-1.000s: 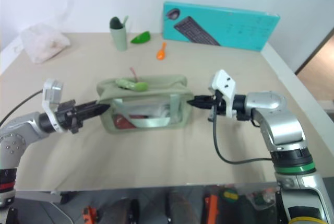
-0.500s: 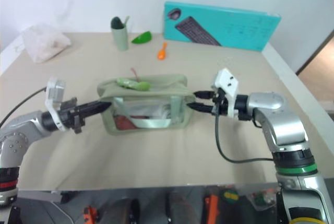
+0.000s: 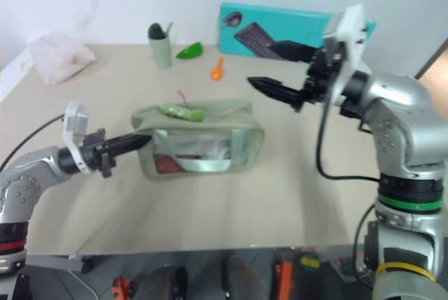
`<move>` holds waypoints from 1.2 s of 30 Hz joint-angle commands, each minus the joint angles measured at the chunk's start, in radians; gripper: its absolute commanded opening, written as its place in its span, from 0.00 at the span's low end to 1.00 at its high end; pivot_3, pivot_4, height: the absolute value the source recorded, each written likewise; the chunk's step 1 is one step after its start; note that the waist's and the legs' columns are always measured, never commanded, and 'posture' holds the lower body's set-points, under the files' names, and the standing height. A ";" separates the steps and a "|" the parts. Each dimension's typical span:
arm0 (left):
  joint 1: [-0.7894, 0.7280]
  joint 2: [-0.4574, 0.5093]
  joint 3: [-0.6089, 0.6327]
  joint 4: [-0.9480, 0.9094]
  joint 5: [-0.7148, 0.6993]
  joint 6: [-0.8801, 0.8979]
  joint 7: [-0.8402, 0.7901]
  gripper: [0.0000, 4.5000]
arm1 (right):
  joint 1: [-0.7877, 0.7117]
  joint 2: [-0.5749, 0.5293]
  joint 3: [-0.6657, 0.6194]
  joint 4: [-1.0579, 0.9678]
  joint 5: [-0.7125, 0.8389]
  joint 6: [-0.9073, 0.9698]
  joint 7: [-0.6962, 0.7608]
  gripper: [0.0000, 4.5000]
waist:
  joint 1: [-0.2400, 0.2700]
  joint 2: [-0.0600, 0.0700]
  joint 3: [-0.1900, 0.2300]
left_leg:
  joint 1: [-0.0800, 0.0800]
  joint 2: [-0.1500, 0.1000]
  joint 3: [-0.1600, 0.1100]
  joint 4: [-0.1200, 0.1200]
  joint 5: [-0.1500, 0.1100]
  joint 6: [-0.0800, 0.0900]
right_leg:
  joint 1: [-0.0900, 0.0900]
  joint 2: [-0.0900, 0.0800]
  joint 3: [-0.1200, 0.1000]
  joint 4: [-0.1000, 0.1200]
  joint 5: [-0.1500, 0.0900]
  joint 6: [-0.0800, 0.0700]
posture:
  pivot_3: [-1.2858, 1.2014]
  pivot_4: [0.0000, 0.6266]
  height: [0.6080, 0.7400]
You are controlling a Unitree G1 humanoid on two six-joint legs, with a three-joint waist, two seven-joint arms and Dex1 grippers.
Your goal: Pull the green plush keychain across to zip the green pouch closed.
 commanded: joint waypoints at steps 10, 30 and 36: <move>-0.010 -0.021 -0.002 -0.028 0.001 -0.024 0.002 0.00 | -0.151 0.091 0.260 -0.109 -0.146 -0.005 -0.012 0.91 | 0.013 0.000 0.000 | -0.006 -0.002 0.000 0.000 -0.002 0.002 | -0.004 -0.003 0.000 -0.002 0.001 0.002 | 0.52 0.24 1.00; 0.000 -0.030 -0.001 -0.033 -0.004 -0.037 0.013 0.00 | -0.159 0.105 0.385 -0.045 -0.377 -0.101 0.007 0.91 | 0.013 0.000 0.000 | -0.006 -0.001 0.000 0.000 -0.002 0.001 | -0.004 -0.003 -0.001 -0.002 0.001 0.001 | 0.52 0.24 1.00; 0.002 -0.033 0.000 -0.036 -0.005 -0.039 0.015 0.00 | -0.168 0.118 0.371 -0.030 -0.380 -0.105 0.019 0.91 | 0.013 0.000 0.000 | -0.005 -0.001 0.000 0.000 -0.002 0.001 | -0.004 -0.002 -0.002 -0.002 0.001 0.001 | 0.52 0.24 1.00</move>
